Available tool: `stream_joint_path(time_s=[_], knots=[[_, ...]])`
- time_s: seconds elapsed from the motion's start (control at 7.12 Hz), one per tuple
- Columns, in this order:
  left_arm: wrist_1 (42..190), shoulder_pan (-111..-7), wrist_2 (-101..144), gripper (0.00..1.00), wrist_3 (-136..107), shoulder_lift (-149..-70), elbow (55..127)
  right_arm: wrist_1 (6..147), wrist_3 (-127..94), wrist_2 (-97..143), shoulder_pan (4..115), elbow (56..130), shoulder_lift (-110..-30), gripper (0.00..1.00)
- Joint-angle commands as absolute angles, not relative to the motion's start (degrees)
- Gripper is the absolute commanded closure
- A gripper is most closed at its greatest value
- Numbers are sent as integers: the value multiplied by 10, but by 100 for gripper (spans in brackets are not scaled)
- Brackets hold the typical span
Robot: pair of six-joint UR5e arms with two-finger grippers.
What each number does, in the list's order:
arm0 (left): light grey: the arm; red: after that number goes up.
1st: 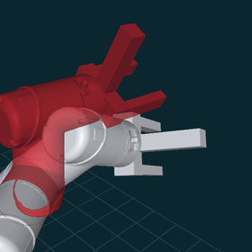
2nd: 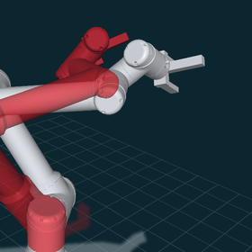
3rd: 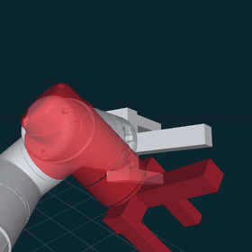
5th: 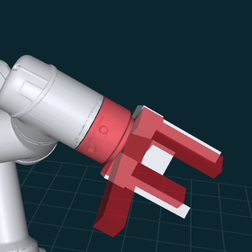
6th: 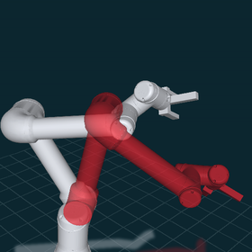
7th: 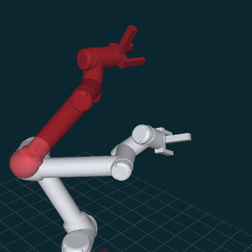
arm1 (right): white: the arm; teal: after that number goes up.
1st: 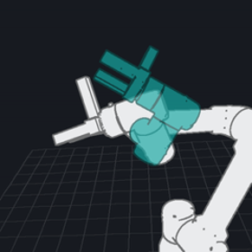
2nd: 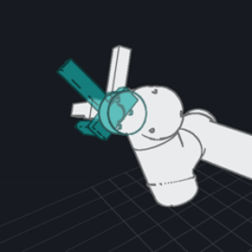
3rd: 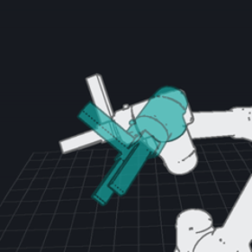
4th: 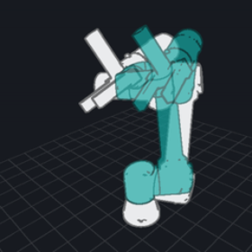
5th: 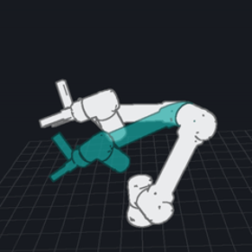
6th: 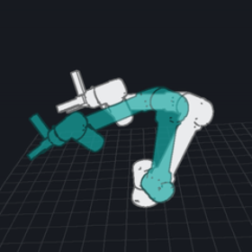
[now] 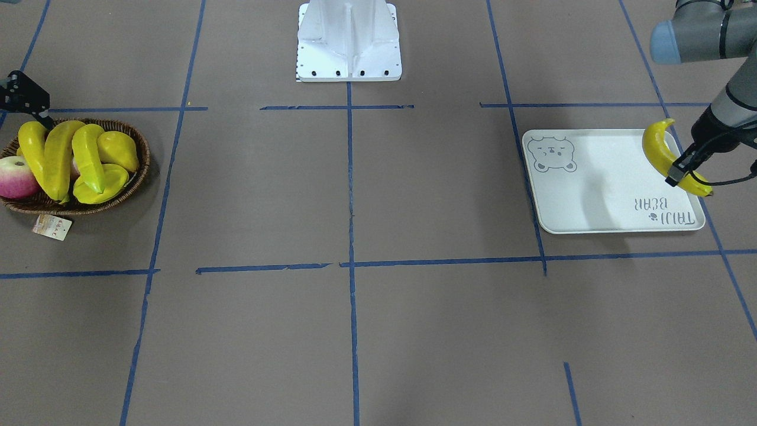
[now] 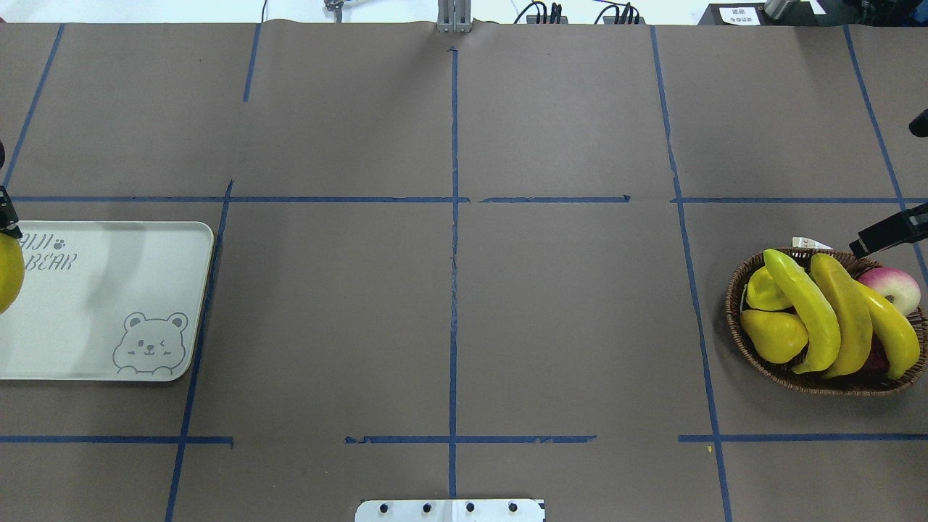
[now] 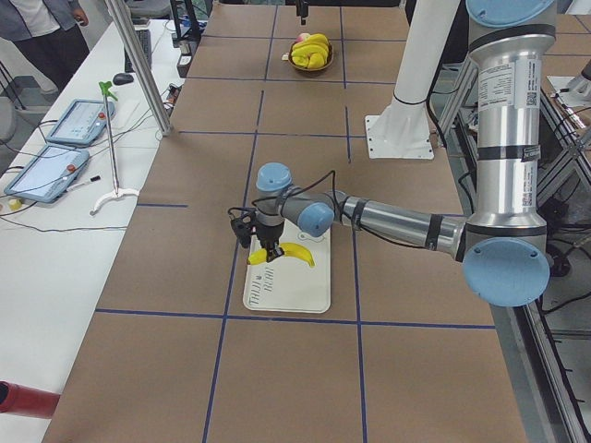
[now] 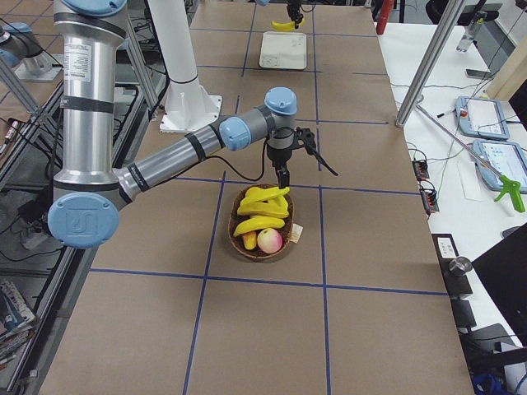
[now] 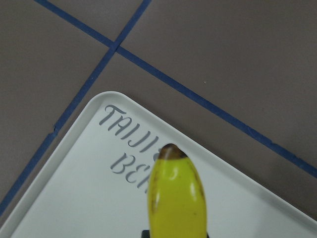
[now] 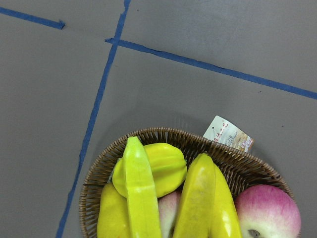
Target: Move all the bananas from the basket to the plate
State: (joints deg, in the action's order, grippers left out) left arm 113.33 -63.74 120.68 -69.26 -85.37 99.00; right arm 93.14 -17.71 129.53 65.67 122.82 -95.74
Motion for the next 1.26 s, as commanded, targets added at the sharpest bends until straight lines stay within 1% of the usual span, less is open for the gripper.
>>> stream_joint_path(time_s=[0.0, 0.14, 0.28, 0.42, 0.56, 0.7, 1.12], knots=[[1214, -643, 1215, 100, -689, -853, 913, 929, -166, 1300, 663, 1225, -965, 0], [1231, -643, 1215, 100, -697, -855, 896, 929, -166, 1300, 663, 1225, -965, 0], [1278, -642, 1215, 100, -726, -857, 863, 929, -166, 1300, 663, 1226, -965, 0], [1320, -641, 1215, 95, -734, -860, 835, 929, -166, 1300, 663, 1225, -965, 0], [1322, -641, 1215, 69, -728, -861, 831, 929, -166, 1300, 663, 1225, -965, 0], [1323, -640, 1210, 1, -726, -861, 829, 929, -165, 1300, 663, 1225, -966, 0], [1341, -643, 1224, 0, -681, -854, 845, 928, -167, 1300, 663, 1227, -966, 0]])
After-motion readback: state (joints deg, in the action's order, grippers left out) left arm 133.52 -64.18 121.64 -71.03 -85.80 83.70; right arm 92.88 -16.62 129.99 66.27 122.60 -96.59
